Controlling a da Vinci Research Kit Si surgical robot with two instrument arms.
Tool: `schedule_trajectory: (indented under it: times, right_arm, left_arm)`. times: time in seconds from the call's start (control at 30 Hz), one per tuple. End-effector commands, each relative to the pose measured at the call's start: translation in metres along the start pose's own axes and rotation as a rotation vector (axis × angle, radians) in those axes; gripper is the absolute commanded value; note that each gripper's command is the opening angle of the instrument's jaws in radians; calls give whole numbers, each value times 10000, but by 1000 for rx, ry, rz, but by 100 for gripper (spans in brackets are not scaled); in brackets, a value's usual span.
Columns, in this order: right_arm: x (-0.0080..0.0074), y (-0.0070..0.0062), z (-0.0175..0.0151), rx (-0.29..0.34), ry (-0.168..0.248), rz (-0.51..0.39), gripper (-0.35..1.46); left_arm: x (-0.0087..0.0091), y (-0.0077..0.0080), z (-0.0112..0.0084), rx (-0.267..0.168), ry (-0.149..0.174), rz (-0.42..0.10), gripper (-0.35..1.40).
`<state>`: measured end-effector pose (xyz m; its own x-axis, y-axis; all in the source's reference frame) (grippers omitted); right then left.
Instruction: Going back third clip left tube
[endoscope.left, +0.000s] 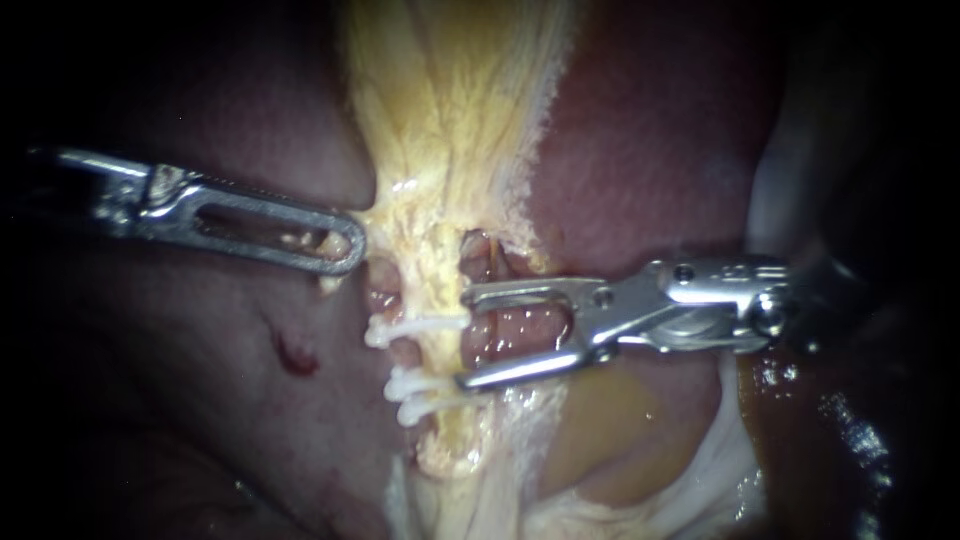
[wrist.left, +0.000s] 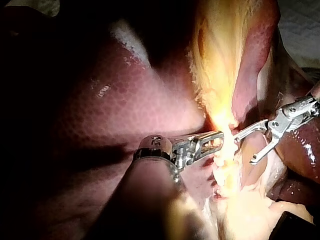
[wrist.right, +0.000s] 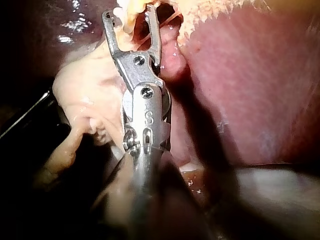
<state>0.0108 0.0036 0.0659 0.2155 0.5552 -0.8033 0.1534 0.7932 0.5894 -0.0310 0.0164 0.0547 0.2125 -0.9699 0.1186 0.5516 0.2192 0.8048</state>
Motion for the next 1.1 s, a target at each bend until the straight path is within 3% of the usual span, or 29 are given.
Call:
schedule_trajectory:
  times: [0.03, 0.33, 0.67, 0.87, 1.1]
  right_arm:
    - [3, -2, -9, -5, -3, -12, 49]
    - [23, -13, -64, -42, -25, -68, 49]
    - [37, -19, -87, -50, -31, -92, 50]
    - [37, -20, -86, -50, -30, -93, 50]
    - [37, -21, -86, -50, -30, -93, 50]
  left_arm:
    - [0, 0, 0, 1, 0, 0, -35]
    - [0, 0, 0, 1, 0, 0, -35]
    - [-1, 0, 9, -2, -3, -1, -35]
    - [4, 4, 39, -1, -8, 3, -35]
    - [5, 16, 84, -10, 22, 10, -35]
